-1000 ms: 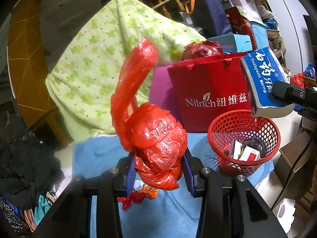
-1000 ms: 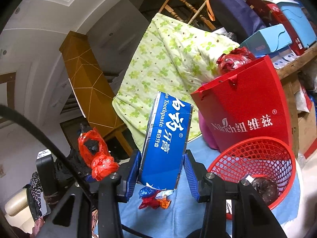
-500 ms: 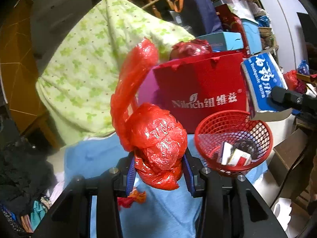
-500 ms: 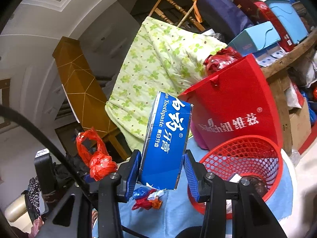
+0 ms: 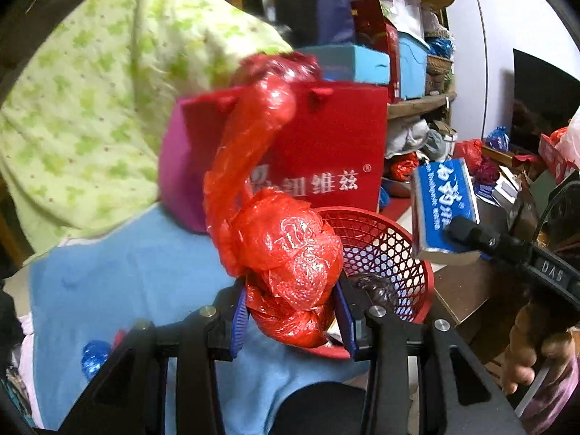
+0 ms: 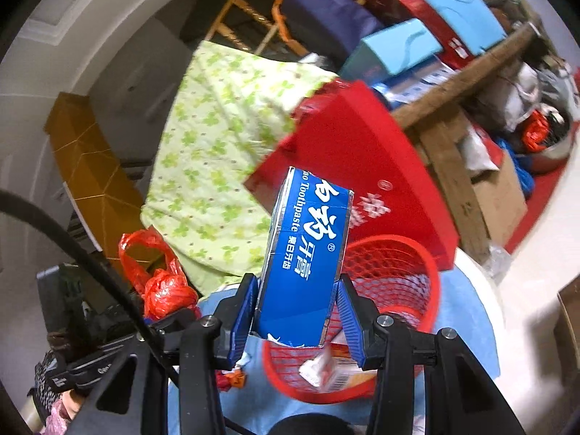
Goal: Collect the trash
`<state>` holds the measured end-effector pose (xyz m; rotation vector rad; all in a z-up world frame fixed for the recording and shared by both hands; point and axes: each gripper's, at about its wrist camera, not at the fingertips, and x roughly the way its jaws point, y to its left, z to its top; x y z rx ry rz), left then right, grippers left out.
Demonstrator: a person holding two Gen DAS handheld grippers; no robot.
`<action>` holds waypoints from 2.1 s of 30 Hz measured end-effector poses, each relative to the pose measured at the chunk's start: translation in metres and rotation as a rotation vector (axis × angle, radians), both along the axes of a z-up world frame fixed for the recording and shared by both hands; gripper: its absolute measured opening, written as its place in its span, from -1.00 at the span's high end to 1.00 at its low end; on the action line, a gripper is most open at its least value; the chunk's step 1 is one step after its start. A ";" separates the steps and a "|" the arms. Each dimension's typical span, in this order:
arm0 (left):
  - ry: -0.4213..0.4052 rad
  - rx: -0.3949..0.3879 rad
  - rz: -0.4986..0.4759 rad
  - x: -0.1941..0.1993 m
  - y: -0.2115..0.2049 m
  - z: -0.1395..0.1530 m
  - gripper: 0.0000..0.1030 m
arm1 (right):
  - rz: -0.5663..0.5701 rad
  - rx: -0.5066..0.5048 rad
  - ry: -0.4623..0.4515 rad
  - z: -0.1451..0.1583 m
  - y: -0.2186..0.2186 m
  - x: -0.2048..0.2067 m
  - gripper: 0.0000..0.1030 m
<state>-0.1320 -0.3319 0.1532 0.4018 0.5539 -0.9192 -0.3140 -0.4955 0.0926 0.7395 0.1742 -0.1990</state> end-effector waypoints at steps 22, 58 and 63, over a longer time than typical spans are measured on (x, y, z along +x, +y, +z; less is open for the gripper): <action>0.041 0.057 0.107 0.031 0.049 -0.045 -0.32 | 0.028 0.066 0.030 -0.018 -0.014 0.021 -0.28; 0.179 -0.034 0.637 0.140 0.342 -0.116 -0.32 | 0.714 -0.073 0.584 -0.127 0.224 0.368 0.15; 0.185 -0.014 0.574 0.187 0.308 -0.111 -0.33 | 0.775 -0.114 0.645 -0.143 0.237 0.389 0.15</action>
